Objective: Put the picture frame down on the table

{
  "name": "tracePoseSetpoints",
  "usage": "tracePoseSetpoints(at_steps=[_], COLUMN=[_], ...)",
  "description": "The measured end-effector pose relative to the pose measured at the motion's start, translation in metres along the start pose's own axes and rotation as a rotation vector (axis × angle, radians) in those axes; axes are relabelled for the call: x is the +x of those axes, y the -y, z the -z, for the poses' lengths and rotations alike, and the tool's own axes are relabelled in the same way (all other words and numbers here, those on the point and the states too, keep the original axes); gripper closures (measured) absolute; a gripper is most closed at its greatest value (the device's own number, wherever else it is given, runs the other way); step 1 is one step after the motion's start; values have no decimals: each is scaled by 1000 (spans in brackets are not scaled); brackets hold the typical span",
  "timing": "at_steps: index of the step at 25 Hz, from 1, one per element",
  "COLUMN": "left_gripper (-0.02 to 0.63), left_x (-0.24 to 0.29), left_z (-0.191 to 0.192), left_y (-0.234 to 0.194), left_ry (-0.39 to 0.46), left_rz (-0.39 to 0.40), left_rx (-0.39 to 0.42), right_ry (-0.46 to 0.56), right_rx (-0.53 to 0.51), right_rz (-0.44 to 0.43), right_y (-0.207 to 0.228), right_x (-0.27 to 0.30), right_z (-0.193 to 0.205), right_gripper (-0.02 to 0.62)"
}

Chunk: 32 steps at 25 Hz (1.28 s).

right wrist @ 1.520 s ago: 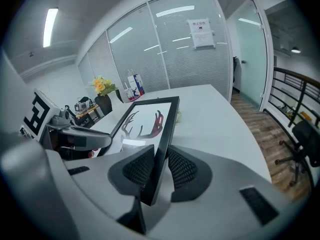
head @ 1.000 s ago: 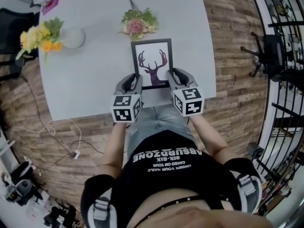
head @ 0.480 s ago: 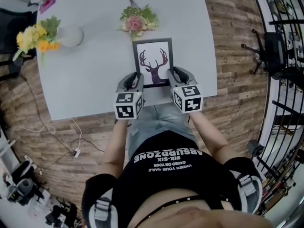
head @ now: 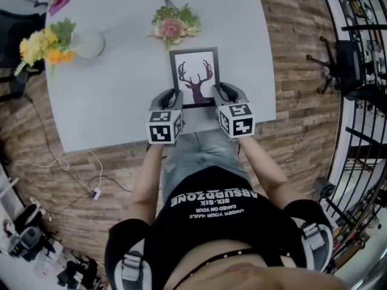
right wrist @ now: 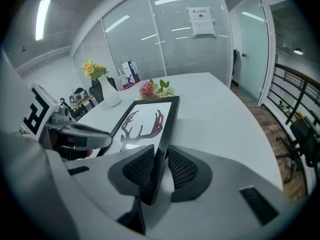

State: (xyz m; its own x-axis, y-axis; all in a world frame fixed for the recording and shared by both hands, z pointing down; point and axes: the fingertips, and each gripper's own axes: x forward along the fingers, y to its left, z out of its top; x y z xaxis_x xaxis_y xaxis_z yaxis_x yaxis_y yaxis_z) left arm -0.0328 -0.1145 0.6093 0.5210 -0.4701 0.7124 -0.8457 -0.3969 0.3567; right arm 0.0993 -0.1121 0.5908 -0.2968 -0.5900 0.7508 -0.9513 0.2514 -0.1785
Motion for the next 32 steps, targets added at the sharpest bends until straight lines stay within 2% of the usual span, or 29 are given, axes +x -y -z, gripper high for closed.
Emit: tracePoseSetpoints(at_steps=[23, 27, 32], left_gripper=[511, 511, 511], left_x=[37, 39, 41], left_z=[6, 5, 5], left_y=[-21, -21, -22], left_ry=[-59, -40, -33], left_rz=[34, 52, 29], left_rx=[-65, -71, -61], right_ry=[-48, -18, 40], right_rx=[5, 4, 8], right_rz=[53, 63, 96], right_y=[15, 17, 16], right_x=[46, 49, 50], right_z=[14, 13, 13], right_gripper=[497, 497, 499])
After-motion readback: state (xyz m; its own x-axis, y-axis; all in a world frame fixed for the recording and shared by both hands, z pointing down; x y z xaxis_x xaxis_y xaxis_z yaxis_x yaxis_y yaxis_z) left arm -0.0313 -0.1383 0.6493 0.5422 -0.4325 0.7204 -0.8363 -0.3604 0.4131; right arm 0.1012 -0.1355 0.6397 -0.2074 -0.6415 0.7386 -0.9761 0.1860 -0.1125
